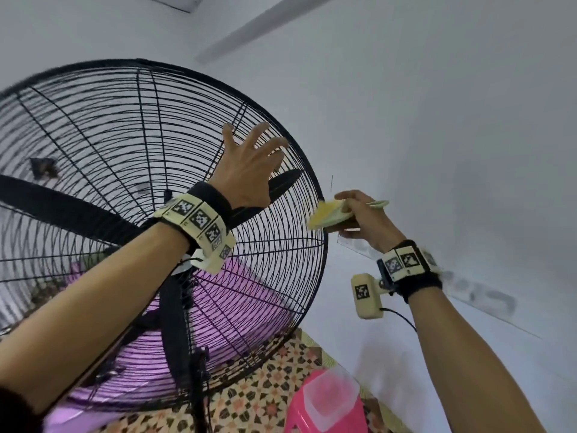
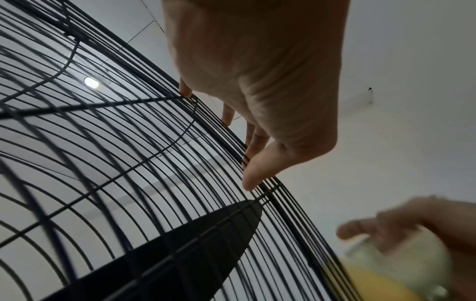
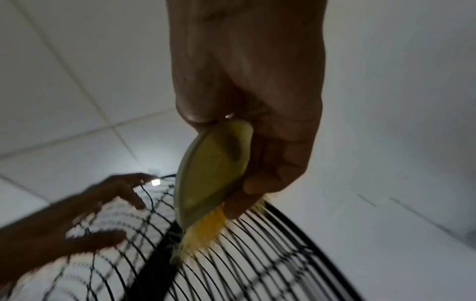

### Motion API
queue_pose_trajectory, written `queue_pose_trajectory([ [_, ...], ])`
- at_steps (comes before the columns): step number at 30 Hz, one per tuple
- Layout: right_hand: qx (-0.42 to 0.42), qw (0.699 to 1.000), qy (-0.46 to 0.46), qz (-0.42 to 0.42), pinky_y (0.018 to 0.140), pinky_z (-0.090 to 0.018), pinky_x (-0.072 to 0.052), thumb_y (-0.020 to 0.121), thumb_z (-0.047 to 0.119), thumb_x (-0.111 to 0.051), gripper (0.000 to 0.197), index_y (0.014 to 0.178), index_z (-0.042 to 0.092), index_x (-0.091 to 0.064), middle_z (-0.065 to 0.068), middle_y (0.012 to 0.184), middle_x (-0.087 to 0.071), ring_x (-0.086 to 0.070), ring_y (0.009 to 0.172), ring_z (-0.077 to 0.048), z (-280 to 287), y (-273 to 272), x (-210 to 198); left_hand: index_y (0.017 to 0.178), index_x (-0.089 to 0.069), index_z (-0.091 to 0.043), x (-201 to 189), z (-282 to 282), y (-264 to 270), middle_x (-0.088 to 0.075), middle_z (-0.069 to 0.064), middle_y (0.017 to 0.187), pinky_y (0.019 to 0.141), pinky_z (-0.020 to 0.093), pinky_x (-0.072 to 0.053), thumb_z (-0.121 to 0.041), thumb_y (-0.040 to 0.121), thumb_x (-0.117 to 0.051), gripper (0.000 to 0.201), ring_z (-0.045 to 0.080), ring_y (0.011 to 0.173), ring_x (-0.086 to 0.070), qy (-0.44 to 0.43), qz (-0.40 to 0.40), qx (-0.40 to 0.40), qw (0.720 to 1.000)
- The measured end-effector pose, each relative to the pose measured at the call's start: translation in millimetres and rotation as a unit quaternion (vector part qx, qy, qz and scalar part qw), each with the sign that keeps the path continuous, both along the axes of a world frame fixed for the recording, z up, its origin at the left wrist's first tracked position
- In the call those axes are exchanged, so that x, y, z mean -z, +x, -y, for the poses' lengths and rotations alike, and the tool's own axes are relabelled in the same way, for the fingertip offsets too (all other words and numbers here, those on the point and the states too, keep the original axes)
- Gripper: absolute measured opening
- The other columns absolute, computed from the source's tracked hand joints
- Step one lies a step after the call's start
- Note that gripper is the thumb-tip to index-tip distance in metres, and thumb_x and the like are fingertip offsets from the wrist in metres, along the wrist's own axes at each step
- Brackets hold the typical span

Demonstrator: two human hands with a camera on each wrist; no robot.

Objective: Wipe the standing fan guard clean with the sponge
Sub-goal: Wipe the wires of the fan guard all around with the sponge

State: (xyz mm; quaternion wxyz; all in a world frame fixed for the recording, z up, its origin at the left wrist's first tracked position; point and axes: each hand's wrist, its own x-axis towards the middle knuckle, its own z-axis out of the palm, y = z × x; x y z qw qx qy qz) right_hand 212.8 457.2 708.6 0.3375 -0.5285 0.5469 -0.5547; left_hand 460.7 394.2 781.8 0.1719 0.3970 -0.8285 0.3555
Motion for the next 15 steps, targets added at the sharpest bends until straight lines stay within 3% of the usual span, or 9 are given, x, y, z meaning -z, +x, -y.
queue_pose_trajectory([
  [3,0.050,0.996,0.030,-0.066,0.064,-0.031,-0.059,0.094,0.011,-0.050,0.037,0.130,0.021,-0.050,-0.019,0.111,-0.068,-0.075,0.078,-0.036,2.3,-6.2,7.0,0.139,-0.052,-0.025,0.1,1.7,1.8,-0.020,-0.009,0.169,0.115,0.078,-0.010,-0.039,0.077,-0.070,0.066,0.027,0.158,-0.003,-0.001,0.001,-0.003,1.000],
  [7,0.066,0.982,-0.122,0.132,0.059,-0.027,-0.057,0.095,0.016,-0.061,0.031,0.125,0.017,-0.055,-0.013,0.112,-0.066,-0.070,0.090,-0.027,23.0,-1.9,-30.8,0.149,-0.045,-0.024,1.4,-3.4,-6.9,-0.019,-0.008,0.169,0.115,0.079,-0.007,-0.041,0.078,-0.070,0.077,0.028,0.159,-0.002,0.001,0.009,0.003,1.000],
  [11,0.011,0.949,-0.107,0.295,0.047,-0.019,-0.053,0.093,0.008,-0.061,0.015,0.108,0.008,-0.063,-0.012,0.102,-0.066,-0.069,0.097,-0.030,41.7,15.0,-47.3,0.148,-0.046,-0.023,2.6,-5.0,-3.5,-0.019,-0.007,0.170,0.115,0.079,-0.008,-0.042,0.078,-0.070,0.077,0.028,0.159,-0.002,-0.005,0.007,0.004,1.000],
  [15,0.032,0.941,-0.061,0.331,0.066,-0.022,-0.061,0.095,0.005,-0.055,0.010,0.100,0.002,-0.063,-0.011,0.093,-0.067,-0.070,0.078,-0.018,40.1,-4.8,3.9,0.143,-0.050,-0.022,1.5,-4.0,6.8,-0.019,-0.009,0.170,0.115,0.079,-0.010,-0.038,0.078,-0.070,0.070,0.027,0.159,-0.002,0.004,-0.003,0.008,1.000],
])
